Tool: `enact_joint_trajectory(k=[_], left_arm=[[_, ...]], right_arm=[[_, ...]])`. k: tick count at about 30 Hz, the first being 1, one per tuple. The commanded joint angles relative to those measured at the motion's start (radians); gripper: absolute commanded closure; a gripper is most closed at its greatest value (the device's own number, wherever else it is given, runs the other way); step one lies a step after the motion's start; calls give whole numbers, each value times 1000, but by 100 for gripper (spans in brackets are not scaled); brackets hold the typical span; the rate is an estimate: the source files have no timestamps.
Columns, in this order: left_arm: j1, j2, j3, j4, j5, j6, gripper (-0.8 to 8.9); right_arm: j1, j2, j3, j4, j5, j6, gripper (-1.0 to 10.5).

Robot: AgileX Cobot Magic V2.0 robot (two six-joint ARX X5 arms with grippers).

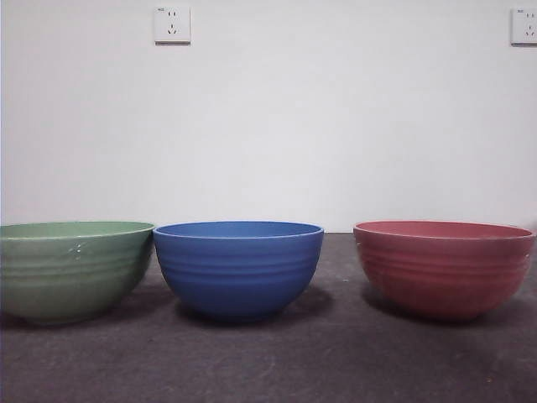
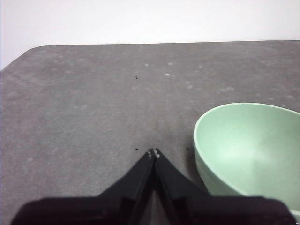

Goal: Pick up the green bowl on the top,put the green bowl on the left,pick up the red bowl in the middle,put the red bowl on the right

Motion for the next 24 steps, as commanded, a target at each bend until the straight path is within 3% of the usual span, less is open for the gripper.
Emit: enact_joint_trajectory(k=[1, 4, 10, 24], left_arm=[[3, -3, -15, 0, 0, -6, 816], [3, -3, -15, 0, 0, -6, 816], [3, -3, -15, 0, 0, -6, 816], [3, -3, -15, 0, 0, -6, 816]], right_arm=[[-32, -45, -135, 80, -85, 5, 944], [-45, -80, -230, 143, -145, 14, 944], [-45, -123, -313, 153, -135, 50, 944], [-45, -124, -313, 156, -137, 52, 944]])
